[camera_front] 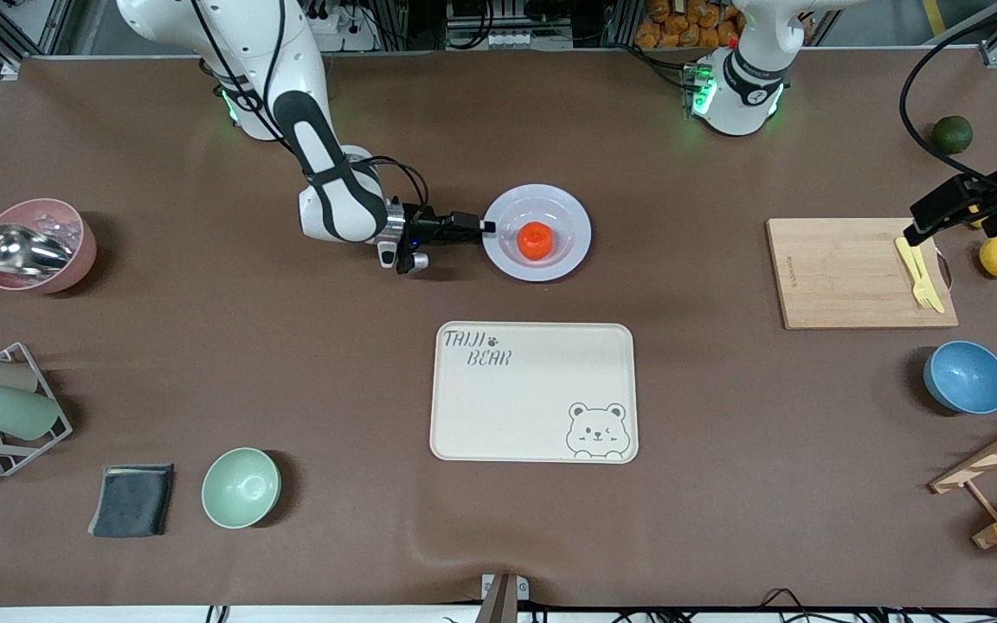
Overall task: Place orange and plate with both arms
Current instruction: 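Grip the plate rim with the right gripper and slide it onto the tray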
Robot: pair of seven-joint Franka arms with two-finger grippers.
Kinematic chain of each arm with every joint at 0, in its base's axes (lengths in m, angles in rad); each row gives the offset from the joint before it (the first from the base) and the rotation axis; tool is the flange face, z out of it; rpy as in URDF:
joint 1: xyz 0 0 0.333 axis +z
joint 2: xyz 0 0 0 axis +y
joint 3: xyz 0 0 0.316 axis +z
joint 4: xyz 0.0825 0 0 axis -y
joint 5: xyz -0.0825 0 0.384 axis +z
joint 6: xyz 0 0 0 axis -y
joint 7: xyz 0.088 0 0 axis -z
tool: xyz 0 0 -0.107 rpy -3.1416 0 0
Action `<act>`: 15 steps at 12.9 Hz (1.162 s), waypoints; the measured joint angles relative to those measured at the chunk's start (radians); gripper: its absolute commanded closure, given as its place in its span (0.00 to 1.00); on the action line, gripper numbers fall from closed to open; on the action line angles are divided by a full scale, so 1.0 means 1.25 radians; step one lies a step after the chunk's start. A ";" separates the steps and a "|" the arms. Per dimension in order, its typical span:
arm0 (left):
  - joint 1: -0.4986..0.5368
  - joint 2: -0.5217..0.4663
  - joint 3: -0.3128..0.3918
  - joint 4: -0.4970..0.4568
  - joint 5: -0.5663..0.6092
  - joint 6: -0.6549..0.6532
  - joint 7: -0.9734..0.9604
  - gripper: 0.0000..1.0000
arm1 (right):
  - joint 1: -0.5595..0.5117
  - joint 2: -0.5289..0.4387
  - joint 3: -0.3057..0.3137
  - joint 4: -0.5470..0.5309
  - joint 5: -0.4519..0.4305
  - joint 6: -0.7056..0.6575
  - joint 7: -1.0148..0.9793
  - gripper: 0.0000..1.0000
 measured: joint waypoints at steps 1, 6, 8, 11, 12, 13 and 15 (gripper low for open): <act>0.000 0.000 -0.001 0.000 0.000 -0.004 0.000 0.00 | 0.001 0.004 0.000 0.000 0.006 0.000 -0.005 0.61; -0.002 0.000 -0.003 -0.001 0.000 -0.009 0.000 0.00 | 0.020 0.011 0.000 0.002 0.034 0.000 -0.012 0.75; -0.002 0.000 -0.003 -0.001 0.000 -0.009 0.000 0.00 | 0.025 0.012 0.000 0.003 0.039 0.000 -0.012 0.81; -0.003 0.000 -0.004 -0.002 0.000 -0.009 0.000 0.00 | 0.025 0.012 0.000 0.003 0.043 0.000 -0.014 1.00; -0.003 0.000 -0.004 -0.002 -0.001 -0.009 0.000 0.00 | 0.025 0.011 -0.001 0.004 0.045 -0.003 -0.017 1.00; -0.003 0.000 -0.004 -0.003 -0.001 -0.009 0.000 0.00 | 0.025 0.009 -0.003 0.007 0.048 -0.019 -0.025 1.00; -0.003 0.000 -0.004 -0.005 -0.003 -0.009 0.000 0.00 | 0.025 0.008 -0.003 0.012 0.050 -0.020 -0.025 1.00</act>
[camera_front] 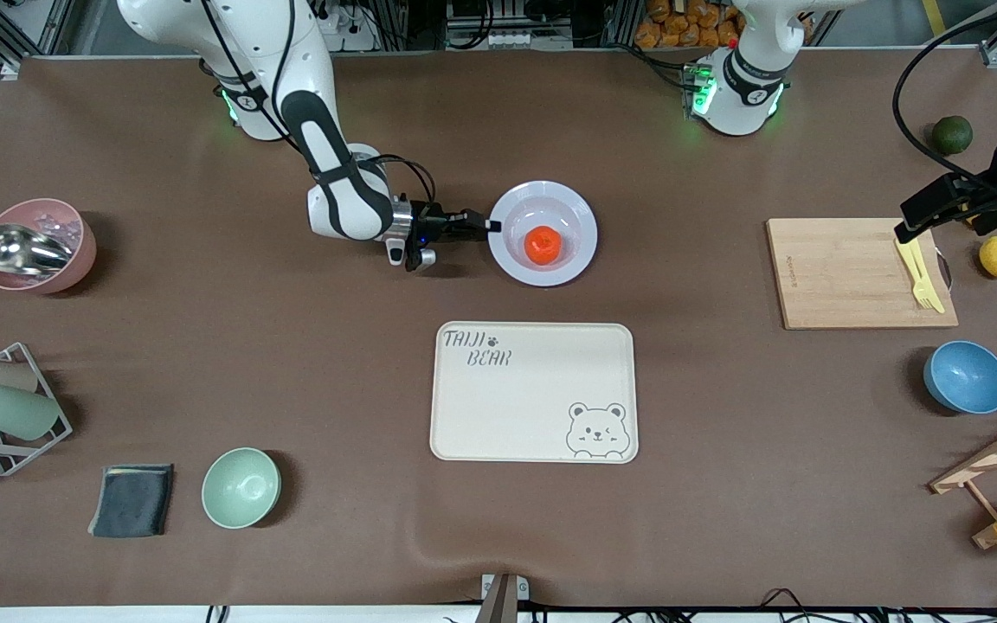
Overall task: Place orange and plate with both arms
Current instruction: 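Grip the plate rim with the right gripper and slide it onto the tray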
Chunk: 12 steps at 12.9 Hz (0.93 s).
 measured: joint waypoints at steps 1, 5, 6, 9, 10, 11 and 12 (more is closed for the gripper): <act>0.000 0.000 0.000 0.000 0.000 0.000 0.000 0.00 | 0.000 0.000 0.000 0.000 0.006 0.000 0.000 1.00; 0.000 0.000 0.000 -0.001 -0.003 0.000 0.000 0.00 | 0.000 0.000 0.001 0.017 0.044 0.003 0.000 1.00; 0.000 0.000 0.000 -0.001 -0.008 0.000 0.000 0.00 | 0.000 0.000 0.002 0.022 0.049 0.003 0.000 1.00; 0.000 0.000 0.000 -0.001 -0.015 0.000 0.000 0.00 | 0.000 -0.008 0.006 0.036 0.065 0.003 0.012 1.00; 0.000 0.000 0.000 -0.001 -0.015 0.000 0.000 0.00 | 0.000 -0.017 0.008 0.040 0.071 0.003 0.022 1.00; 0.000 0.000 0.000 -0.001 -0.016 0.000 0.000 0.00 | 0.000 -0.029 0.012 0.042 0.074 0.002 0.035 1.00; 0.000 0.000 0.000 -0.001 -0.016 0.000 0.000 0.00 | 0.000 -0.044 0.014 0.043 0.075 0.003 0.050 1.00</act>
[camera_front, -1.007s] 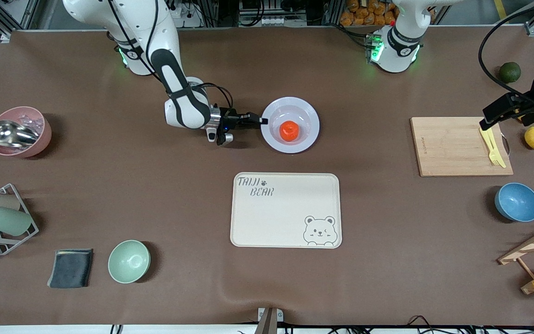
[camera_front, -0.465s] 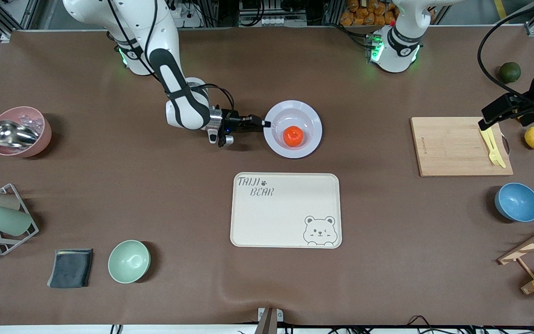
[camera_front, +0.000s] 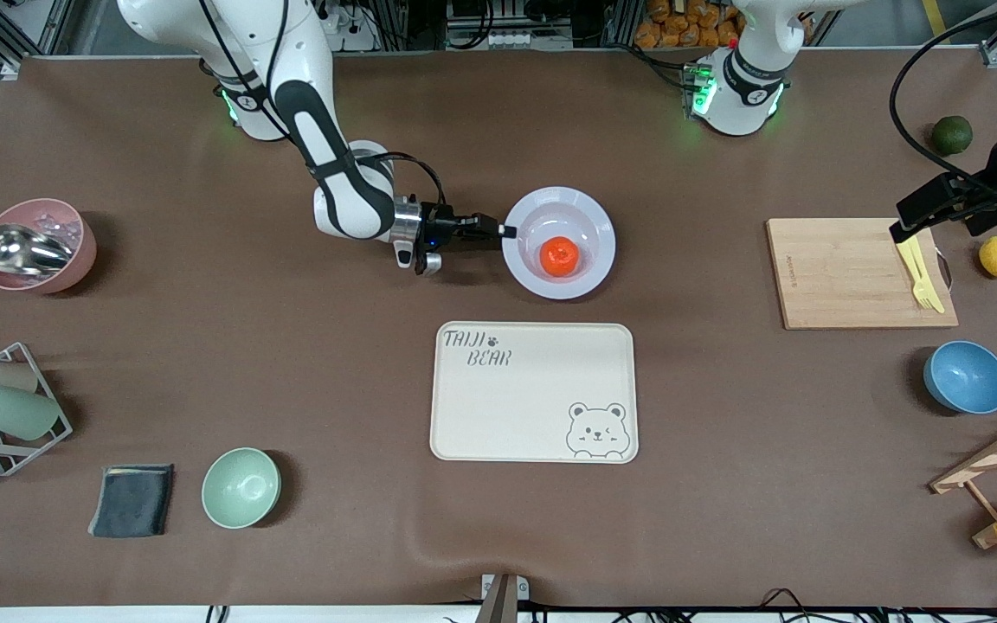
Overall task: Place orange and plate with both arms
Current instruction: 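Grip the plate rim with the right gripper and slide it onto the tray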
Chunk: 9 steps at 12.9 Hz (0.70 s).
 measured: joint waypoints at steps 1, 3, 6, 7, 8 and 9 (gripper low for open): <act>0.000 0.000 0.000 0.000 0.000 0.000 0.000 0.00 | 0.000 -0.016 0.000 0.001 0.001 0.002 0.010 1.00; 0.000 0.000 0.000 0.000 0.000 0.000 0.000 0.00 | -0.003 -0.038 -0.004 0.003 0.005 0.009 0.034 1.00; 0.000 0.000 0.000 0.000 0.000 0.000 0.000 0.00 | -0.030 -0.044 -0.012 0.035 0.012 0.019 0.062 1.00; 0.001 0.000 0.000 0.000 0.000 0.000 0.000 0.00 | -0.046 -0.044 -0.013 0.045 0.012 0.023 0.065 1.00; 0.001 0.000 0.000 0.000 0.000 0.000 0.000 0.00 | -0.060 -0.042 -0.014 0.055 0.012 0.030 0.066 1.00; 0.001 0.000 0.000 0.000 0.000 0.000 0.000 0.00 | -0.073 -0.035 -0.014 0.069 0.012 0.047 0.066 1.00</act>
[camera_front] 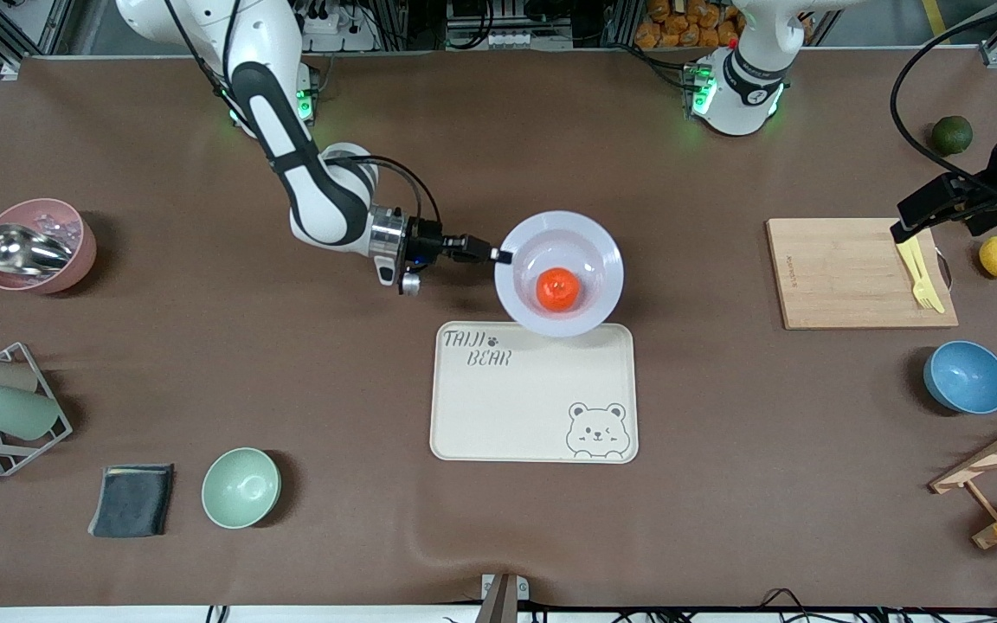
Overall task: Place orange and plate with both arms
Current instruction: 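Grip the plate rim with the right gripper and slide it onto the tray, then settle the plate on the bear tray and open the right gripper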
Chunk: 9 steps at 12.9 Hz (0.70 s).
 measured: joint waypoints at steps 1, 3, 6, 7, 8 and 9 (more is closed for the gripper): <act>0.000 0.000 0.000 0.000 0.000 0.000 0.000 0.00 | -0.010 0.011 0.000 0.017 0.000 0.022 0.001 1.00; 0.000 0.000 0.000 0.000 0.000 0.002 0.000 0.00 | -0.025 0.046 -0.001 0.063 0.000 0.061 0.004 1.00; 0.004 0.000 0.001 0.000 0.000 0.002 0.000 0.00 | -0.044 0.123 -0.002 0.139 0.000 0.078 0.004 1.00; 0.007 0.000 0.001 0.000 0.000 0.002 0.000 0.00 | -0.052 0.150 -0.002 0.167 0.000 0.086 0.004 1.00; 0.008 0.000 0.001 0.000 0.000 0.002 0.000 0.00 | -0.058 0.174 -0.002 0.195 -0.001 0.097 0.004 1.00; 0.008 0.000 0.001 0.000 0.000 0.002 0.000 0.00 | -0.062 0.195 -0.002 0.221 -0.002 0.115 0.004 1.00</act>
